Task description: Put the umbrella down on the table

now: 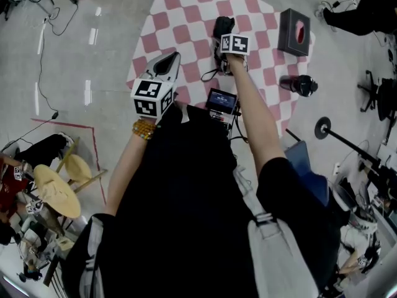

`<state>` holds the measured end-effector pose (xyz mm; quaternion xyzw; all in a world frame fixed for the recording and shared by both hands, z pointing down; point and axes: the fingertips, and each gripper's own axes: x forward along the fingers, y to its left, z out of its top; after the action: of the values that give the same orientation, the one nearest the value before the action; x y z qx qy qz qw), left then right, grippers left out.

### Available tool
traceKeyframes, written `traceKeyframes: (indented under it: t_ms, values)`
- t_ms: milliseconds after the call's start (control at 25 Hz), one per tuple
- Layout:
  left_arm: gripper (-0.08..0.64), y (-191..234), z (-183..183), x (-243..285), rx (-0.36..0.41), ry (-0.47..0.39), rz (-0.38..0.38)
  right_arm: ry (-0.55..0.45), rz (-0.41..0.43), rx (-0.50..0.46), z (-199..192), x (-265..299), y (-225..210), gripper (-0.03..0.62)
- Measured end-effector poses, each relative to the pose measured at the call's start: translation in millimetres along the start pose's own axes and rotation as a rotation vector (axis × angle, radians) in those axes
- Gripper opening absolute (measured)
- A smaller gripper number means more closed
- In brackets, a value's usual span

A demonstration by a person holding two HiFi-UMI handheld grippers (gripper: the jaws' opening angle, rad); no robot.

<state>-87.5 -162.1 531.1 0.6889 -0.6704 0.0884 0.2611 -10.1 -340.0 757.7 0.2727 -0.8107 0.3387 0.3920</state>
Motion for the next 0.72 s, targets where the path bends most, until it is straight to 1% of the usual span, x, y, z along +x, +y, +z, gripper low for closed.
traceKeyframes:
  t_ms: [200, 720]
  values:
    - [0.014, -2, -4, 3, -0.002, -0.001, -0.010, -0.012, -0.012, -0.001, 1, -4, -5, 0.252]
    - [0.014, -17, 0, -1, 0.017, -0.017, -0.050, -0.097, -0.014, -0.029, 17, -42, 5, 0.252]
